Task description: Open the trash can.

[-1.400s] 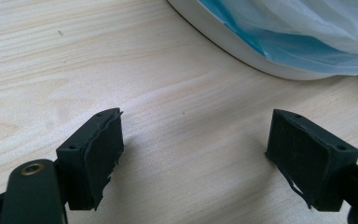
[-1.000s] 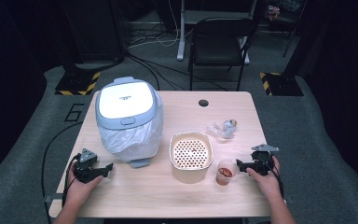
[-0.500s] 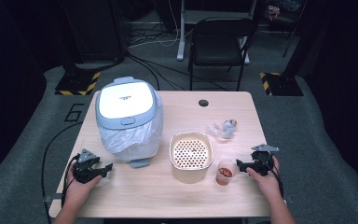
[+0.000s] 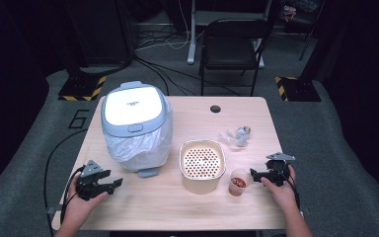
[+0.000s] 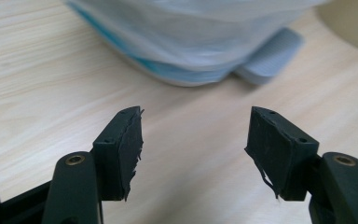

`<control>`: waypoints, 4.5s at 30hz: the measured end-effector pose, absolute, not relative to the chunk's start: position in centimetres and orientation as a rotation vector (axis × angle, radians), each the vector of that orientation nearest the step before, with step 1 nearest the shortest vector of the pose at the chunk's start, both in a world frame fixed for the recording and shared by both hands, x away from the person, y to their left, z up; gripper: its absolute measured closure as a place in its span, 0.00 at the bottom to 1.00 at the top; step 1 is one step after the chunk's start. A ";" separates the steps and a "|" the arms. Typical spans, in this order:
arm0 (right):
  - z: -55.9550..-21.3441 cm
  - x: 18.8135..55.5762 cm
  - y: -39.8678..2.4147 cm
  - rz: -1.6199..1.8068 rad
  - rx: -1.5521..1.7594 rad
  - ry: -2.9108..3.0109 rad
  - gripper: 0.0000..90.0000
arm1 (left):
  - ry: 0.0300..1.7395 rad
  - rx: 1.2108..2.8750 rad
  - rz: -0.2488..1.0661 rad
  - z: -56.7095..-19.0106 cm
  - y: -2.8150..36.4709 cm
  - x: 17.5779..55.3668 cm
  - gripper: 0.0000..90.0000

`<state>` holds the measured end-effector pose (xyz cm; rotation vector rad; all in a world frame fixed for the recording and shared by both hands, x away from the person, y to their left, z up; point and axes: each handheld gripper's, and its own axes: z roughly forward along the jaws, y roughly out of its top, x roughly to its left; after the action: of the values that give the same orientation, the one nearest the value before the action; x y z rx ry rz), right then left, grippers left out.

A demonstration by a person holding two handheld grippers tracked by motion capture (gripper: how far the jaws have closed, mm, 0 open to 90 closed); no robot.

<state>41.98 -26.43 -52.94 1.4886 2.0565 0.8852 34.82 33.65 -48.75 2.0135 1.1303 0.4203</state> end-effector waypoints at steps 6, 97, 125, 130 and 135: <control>-52.9 42.0 -26.4 0.885 1.489 2.055 0.00 | 1.048 2.033 0.364 -48.3 31.8 34.3 0.43; -52.9 41.9 -26.5 0.894 1.457 2.092 0.00 | 0.828 2.122 0.484 -52.4 22.4 36.5 0.41; -51.9 41.9 -26.6 0.894 1.407 2.099 0.28 | 0.795 2.120 0.532 -52.8 22.3 36.2 0.42; -50.0 42.2 -26.3 0.918 1.434 2.086 0.30 | 0.788 2.117 0.515 -52.6 22.7 36.5 0.42; -48.2 43.2 -25.4 0.935 1.417 2.092 0.31 | 0.810 2.101 0.499 -52.7 22.5 36.3 0.42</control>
<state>43.17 -25.38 -48.24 1.4174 2.0915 0.9348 36.35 22.51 -52.72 2.1013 0.8104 0.4987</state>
